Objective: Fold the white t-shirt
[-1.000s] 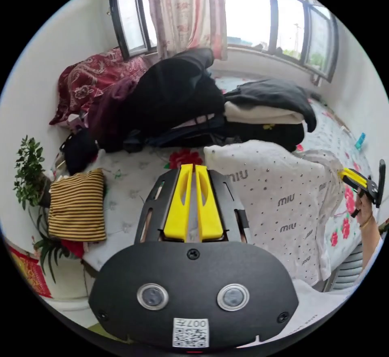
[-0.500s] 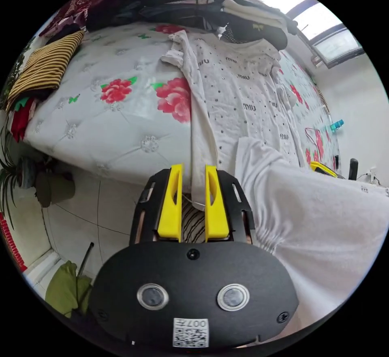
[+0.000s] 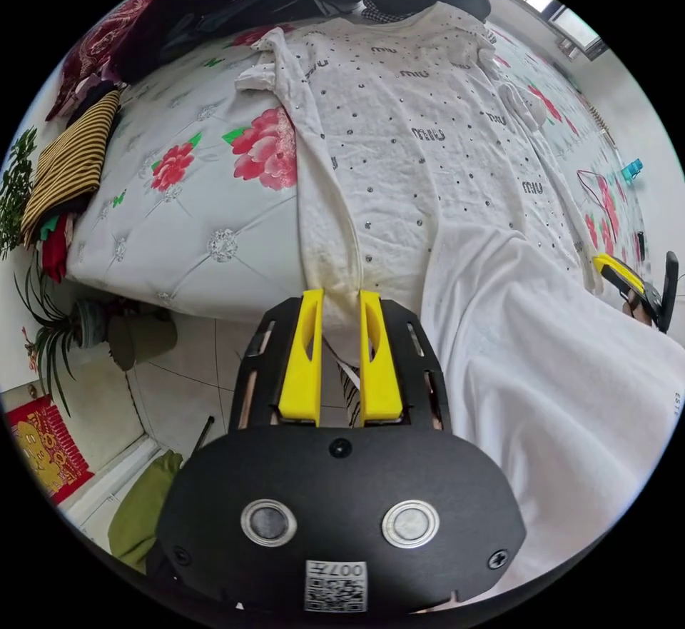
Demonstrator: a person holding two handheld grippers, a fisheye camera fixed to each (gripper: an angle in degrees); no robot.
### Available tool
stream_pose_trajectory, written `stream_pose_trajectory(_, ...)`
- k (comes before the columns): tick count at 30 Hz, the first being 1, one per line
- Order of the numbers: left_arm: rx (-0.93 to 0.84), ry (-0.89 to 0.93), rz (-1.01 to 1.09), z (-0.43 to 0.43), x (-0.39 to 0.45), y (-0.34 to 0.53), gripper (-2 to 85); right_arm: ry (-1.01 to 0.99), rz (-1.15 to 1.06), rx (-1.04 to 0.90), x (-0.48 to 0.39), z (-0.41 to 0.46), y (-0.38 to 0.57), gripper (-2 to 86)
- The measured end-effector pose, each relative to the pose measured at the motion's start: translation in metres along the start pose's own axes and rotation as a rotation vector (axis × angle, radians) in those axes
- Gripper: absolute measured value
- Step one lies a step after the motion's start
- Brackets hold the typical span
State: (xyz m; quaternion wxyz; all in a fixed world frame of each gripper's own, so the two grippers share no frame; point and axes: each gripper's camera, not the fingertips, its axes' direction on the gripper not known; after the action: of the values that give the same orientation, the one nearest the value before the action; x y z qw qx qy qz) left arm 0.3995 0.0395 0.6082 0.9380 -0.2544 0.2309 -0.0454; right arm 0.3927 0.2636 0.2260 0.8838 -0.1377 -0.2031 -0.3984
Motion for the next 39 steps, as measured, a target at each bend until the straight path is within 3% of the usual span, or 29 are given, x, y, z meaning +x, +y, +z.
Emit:
stream_pose_trajectory(5,0.014,-0.015,0.003,0.002,0.003,-0.002,8.0,-0.050,0.033,-0.041,0.011,0.010,0.001,3.0)
stream_pose_trajectory(13,0.021,-0.004,0.009,0.005,-0.001,-0.005,7.8,0.038,0.059,-0.024,0.013,0.012,0.004,0.2)
stream_pose_trajectory(18,0.031,-0.020,0.005,0.006,-0.010,-0.002,2.4,0.007,0.125,0.045,0.033,-0.002,0.013,-0.1)
stream_pose_trajectory(22,0.037,-0.080,-0.074,0.006,-0.036,0.010,-0.3,-0.022,0.171,0.068,0.048,-0.005,0.020,-0.1)
stream_pose_trajectory(25,0.068,-0.025,-0.175,0.004,-0.078,0.031,-0.4,-0.053,0.203,0.077,0.059,-0.002,0.025,0.2)
stream_pose_trajectory(29,0.123,0.024,-0.318,0.001,-0.132,0.074,3.9,-0.059,0.218,0.075,0.067,0.006,0.032,2.1)
stream_pose_trajectory(33,0.192,0.166,-0.230,0.009,-0.140,0.101,12.5,-0.091,0.174,0.076,0.076,0.009,0.041,5.4)
stream_pose_trajectory(39,0.132,0.219,-0.120,0.046,-0.127,0.086,11.8,-0.122,0.102,-0.039,0.076,0.039,0.048,6.3)
